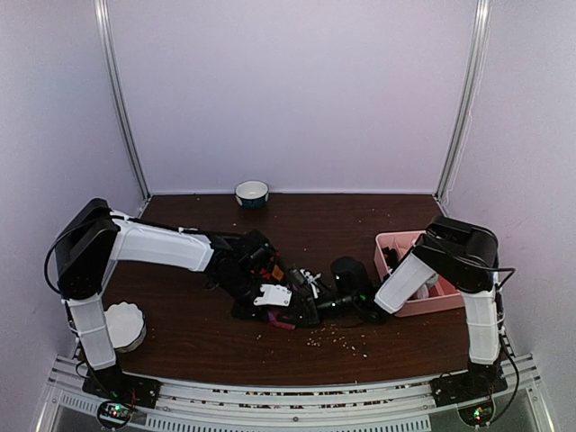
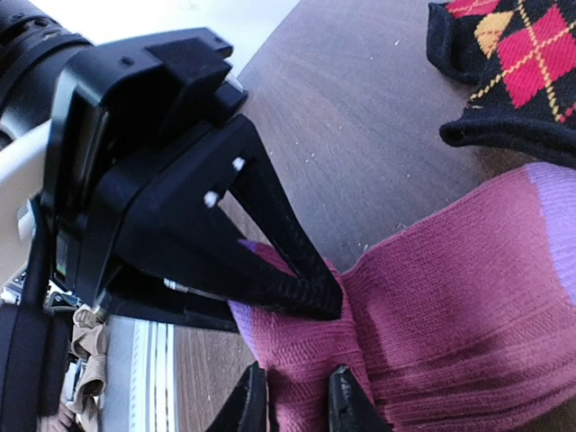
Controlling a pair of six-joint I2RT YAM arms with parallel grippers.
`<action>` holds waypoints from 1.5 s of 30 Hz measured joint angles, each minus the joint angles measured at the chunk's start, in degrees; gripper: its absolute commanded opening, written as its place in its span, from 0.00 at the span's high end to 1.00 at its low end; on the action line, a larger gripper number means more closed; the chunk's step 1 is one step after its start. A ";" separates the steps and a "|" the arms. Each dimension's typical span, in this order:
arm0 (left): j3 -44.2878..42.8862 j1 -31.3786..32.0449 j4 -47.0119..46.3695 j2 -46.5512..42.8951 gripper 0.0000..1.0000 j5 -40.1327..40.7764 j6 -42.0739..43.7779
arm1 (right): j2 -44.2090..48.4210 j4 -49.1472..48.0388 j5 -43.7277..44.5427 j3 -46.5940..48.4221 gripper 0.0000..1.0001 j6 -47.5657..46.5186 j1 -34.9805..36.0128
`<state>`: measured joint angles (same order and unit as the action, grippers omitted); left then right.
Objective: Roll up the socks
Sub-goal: Roll the sock.
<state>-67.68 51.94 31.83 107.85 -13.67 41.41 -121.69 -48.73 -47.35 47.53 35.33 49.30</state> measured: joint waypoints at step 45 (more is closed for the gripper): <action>-22.97 -7.76 33.20 19.98 0.94 -24.81 -7.21 | 20.28 20.94 40.13 -9.01 0.32 -26.64 15.37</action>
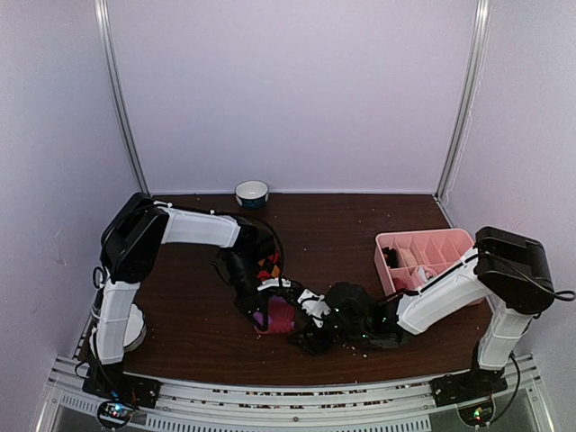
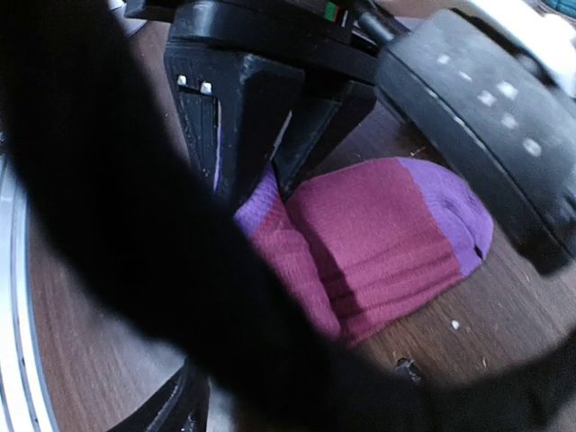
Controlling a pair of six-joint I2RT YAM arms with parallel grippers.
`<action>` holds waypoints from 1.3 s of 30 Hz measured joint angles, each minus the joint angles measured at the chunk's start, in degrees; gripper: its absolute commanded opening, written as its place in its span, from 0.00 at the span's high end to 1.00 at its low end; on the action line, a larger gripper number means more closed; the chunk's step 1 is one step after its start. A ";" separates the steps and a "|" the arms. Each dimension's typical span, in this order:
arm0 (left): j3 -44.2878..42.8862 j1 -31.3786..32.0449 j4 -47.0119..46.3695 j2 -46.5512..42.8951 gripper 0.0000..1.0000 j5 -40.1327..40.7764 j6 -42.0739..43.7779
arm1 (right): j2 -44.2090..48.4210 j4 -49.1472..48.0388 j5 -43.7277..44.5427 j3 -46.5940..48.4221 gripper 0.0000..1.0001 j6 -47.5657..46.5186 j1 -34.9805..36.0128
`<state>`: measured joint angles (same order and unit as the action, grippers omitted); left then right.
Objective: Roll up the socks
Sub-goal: Roll the sock.
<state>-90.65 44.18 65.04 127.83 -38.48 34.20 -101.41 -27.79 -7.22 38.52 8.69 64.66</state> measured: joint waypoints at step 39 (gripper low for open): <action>-1.95 -2.29 5.29 3.34 0.91 -4.55 -0.57 | -1.92 -8.57 0.52 4.59 0.36 -1.64 1.11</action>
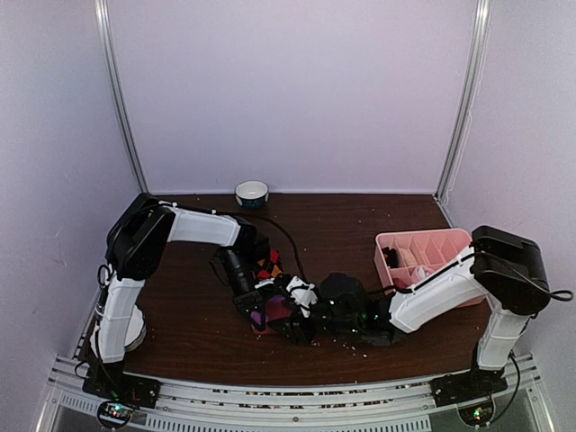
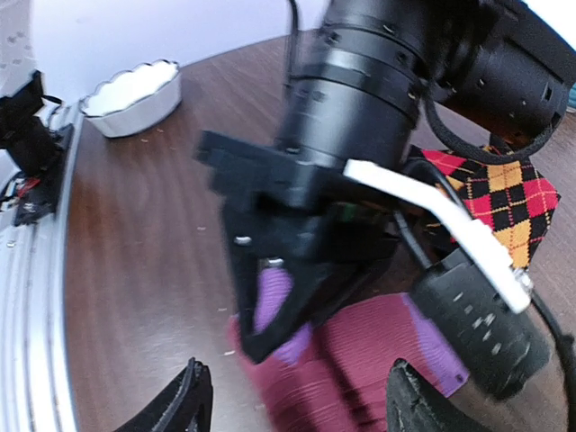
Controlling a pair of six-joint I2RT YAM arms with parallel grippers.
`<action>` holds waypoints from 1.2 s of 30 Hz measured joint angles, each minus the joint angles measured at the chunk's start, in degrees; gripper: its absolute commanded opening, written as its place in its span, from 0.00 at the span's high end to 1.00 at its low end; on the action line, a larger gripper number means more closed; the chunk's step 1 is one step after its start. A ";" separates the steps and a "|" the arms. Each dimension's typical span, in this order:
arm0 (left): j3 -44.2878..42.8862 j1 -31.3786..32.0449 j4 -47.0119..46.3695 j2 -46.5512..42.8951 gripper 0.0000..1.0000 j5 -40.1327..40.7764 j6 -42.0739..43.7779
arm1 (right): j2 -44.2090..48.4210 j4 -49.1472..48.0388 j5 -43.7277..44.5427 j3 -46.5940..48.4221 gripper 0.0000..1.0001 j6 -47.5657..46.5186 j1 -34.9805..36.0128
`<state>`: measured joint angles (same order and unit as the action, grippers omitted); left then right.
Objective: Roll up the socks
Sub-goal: Roll the sock.
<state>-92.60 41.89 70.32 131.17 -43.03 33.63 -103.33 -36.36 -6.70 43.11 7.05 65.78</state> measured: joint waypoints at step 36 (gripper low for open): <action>19.93 -1.01 -26.82 -30.73 0.02 24.37 -7.10 | -10.32 -8.28 -13.07 -1.18 1.00 13.86 -7.39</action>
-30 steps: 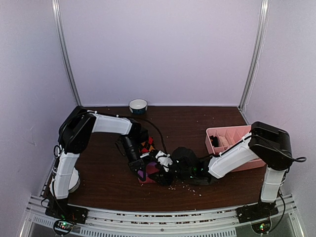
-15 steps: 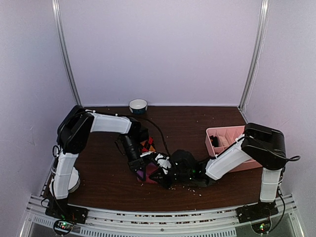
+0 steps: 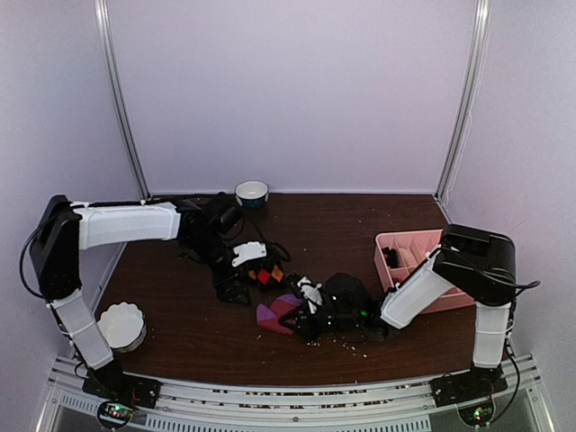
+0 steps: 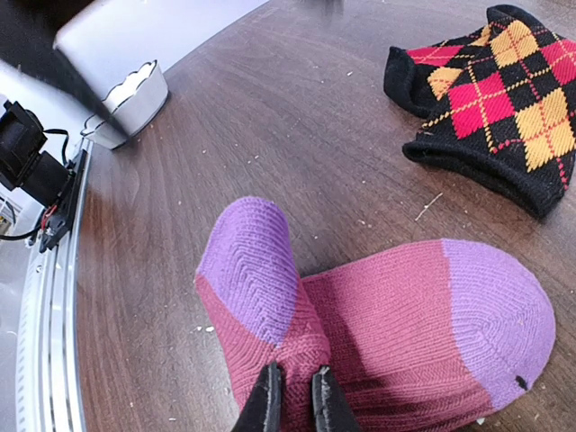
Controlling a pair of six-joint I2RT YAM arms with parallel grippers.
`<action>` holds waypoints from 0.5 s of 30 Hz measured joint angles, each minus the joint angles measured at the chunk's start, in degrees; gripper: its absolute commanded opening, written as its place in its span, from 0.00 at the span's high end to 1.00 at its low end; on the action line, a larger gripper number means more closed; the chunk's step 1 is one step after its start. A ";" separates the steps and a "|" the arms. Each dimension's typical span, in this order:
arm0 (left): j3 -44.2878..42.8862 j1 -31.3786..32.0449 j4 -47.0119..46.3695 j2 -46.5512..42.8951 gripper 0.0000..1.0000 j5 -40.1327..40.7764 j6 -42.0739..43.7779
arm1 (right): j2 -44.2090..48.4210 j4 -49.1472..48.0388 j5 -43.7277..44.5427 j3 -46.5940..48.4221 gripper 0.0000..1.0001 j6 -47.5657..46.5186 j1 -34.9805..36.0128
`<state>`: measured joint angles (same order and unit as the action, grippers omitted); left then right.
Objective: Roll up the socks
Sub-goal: Roll the sock.
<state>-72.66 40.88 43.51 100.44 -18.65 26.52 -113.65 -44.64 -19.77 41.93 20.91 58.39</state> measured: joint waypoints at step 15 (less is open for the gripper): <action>8.28 5.38 -9.20 -5.20 0.14 -1.07 15.13 | -0.94 1.84 -6.08 0.72 1.00 4.87 -3.32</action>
<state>-64.38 46.26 34.30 95.24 -19.73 41.65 -114.59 -42.81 -25.85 42.65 25.78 55.07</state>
